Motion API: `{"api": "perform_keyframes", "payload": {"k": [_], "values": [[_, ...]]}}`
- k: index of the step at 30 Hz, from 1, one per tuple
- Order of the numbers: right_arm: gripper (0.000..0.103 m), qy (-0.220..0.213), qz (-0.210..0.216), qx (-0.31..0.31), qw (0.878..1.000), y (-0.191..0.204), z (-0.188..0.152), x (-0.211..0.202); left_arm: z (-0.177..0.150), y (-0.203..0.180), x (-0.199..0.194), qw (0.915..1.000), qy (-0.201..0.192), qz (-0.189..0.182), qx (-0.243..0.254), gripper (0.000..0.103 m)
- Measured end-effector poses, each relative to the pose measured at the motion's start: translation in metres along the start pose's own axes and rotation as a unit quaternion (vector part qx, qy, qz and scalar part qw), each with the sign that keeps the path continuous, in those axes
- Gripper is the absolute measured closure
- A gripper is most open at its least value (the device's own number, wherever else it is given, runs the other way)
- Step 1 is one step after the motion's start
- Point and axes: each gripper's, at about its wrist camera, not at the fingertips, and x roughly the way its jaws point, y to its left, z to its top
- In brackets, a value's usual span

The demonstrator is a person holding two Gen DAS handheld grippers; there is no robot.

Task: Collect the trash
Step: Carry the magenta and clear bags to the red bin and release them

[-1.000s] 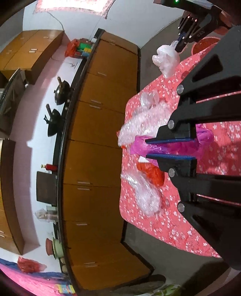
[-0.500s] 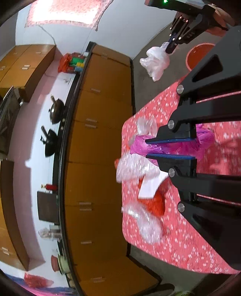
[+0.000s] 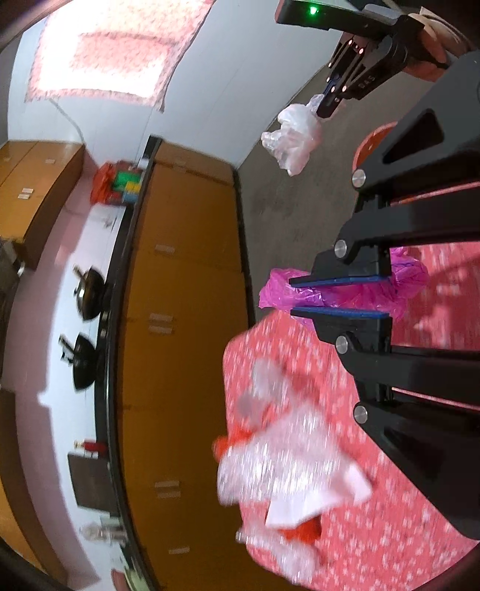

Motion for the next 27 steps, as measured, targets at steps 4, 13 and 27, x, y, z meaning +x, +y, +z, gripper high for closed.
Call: {"api": "perform_keyframes", "payload": {"k": [4,13,27], "values": [[0.098,0.007,-0.035,0.024,0.999,-0.04,-0.012,0.005,-0.01,-0.041,0.02,0.9992,0.02,-0.033,0.014,0.093],[0.098,0.062,-0.105,0.073,0.99,-0.13,-0.064,0.028,-0.047,-0.143,0.066,0.9904,0.072,-0.102,0.059,0.093],[0.097,0.123,-0.127,0.117,0.977,-0.195,-0.122,0.076,-0.096,-0.236,0.145,0.9741,0.143,-0.134,0.113,0.093]]}}
